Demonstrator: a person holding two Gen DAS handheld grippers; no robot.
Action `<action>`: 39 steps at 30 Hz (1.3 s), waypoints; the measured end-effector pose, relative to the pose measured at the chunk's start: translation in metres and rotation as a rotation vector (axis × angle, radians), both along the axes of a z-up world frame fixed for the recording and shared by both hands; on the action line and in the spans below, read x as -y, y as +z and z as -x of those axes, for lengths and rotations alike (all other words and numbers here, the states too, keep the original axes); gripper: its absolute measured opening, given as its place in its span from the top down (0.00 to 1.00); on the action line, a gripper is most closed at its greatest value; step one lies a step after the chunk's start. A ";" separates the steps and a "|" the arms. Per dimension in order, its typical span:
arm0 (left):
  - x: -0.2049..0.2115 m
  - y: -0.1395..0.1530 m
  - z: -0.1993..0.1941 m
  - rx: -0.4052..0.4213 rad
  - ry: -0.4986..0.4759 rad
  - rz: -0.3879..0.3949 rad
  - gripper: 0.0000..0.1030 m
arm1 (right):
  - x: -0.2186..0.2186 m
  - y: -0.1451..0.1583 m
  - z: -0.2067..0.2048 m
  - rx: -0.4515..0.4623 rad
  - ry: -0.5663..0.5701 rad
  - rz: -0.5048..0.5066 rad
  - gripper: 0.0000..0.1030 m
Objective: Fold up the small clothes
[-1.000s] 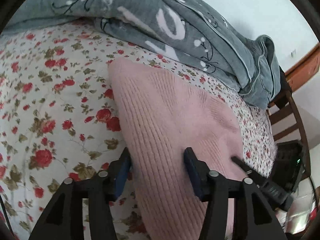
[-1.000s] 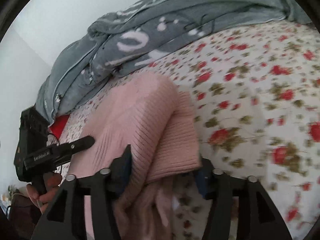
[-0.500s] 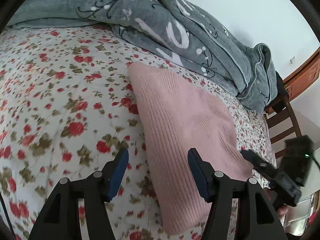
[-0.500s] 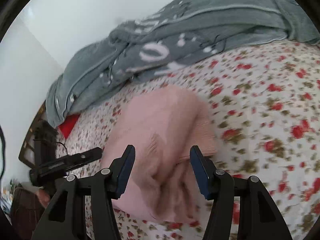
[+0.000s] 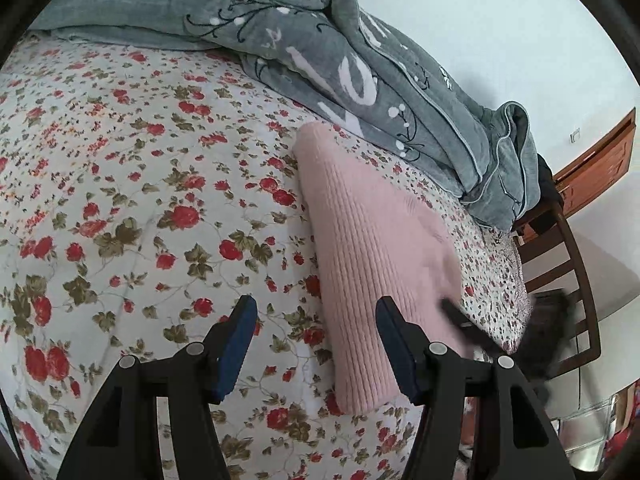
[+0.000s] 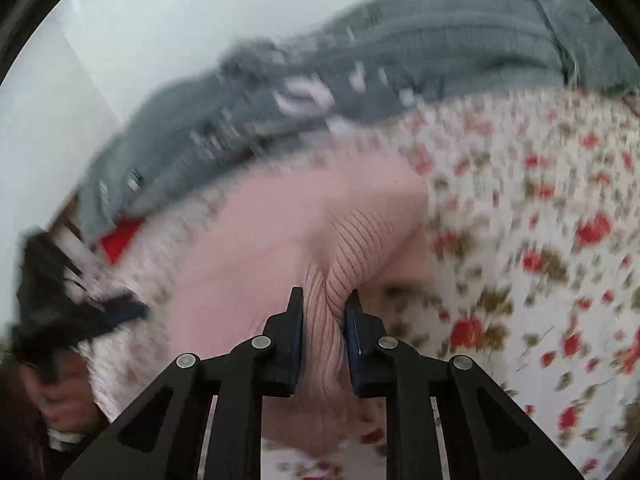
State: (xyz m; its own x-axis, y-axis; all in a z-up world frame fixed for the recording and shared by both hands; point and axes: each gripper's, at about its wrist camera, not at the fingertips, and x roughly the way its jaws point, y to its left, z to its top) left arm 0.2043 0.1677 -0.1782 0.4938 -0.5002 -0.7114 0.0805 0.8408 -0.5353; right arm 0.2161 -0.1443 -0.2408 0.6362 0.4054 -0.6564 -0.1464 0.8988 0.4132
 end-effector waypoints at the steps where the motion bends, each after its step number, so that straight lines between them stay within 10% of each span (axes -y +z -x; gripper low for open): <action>1: 0.003 0.001 0.001 -0.002 -0.007 0.000 0.42 | -0.001 -0.005 -0.001 0.001 -0.005 0.001 0.80; 10: 0.028 -0.005 0.017 0.003 -0.068 -0.058 0.42 | -0.006 0.023 0.027 0.081 0.015 0.111 0.66; 18: 0.065 -0.043 0.024 -0.054 -0.115 -0.159 0.40 | -0.008 -0.012 0.035 0.043 0.041 0.181 0.63; 28: 0.069 0.006 0.034 0.115 -0.096 -0.092 0.42 | 0.006 0.028 0.061 0.137 0.046 0.195 0.60; 35: 0.115 -0.013 0.017 0.109 -0.074 -0.401 0.41 | 0.010 0.015 0.064 0.146 0.036 0.187 0.59; 39: 0.091 -0.028 0.023 0.047 -0.056 -0.299 0.37 | 0.017 0.017 0.069 0.154 0.037 0.170 0.59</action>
